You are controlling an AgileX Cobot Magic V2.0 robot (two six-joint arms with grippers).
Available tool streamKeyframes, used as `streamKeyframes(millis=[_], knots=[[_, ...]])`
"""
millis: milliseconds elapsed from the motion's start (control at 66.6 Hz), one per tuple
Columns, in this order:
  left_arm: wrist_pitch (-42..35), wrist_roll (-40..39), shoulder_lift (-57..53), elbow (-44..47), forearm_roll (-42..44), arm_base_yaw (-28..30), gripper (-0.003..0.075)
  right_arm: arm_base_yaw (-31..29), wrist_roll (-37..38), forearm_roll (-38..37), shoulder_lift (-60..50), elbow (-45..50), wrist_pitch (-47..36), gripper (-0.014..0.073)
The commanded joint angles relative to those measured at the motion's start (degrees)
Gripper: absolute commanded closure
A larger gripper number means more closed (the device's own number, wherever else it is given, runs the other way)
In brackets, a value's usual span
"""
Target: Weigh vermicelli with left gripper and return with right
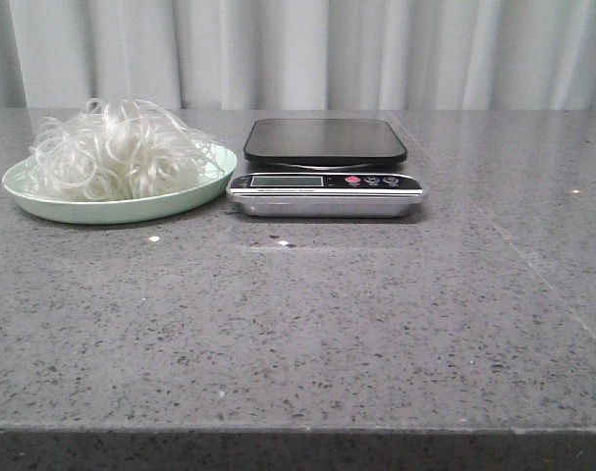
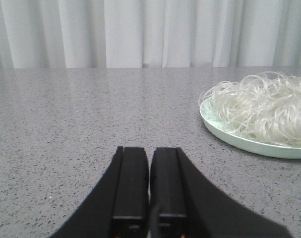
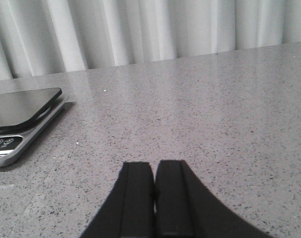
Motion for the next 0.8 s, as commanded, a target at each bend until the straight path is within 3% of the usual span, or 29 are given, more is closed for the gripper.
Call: streamKeyframes(millis=[0, 780], knots=[[-4.33, 0.00, -1.26, 0.38, -0.45, 0.10, 0.0594, -0.27, -0.26, -2.62, -0.86, -0.48, -5.46, 0.0435], [-4.33, 0.00, -1.26, 0.38, -0.45, 0.10, 0.0594, -0.27, -0.26, -3.83, -0.86, -0.48, -8.20, 0.0435]])
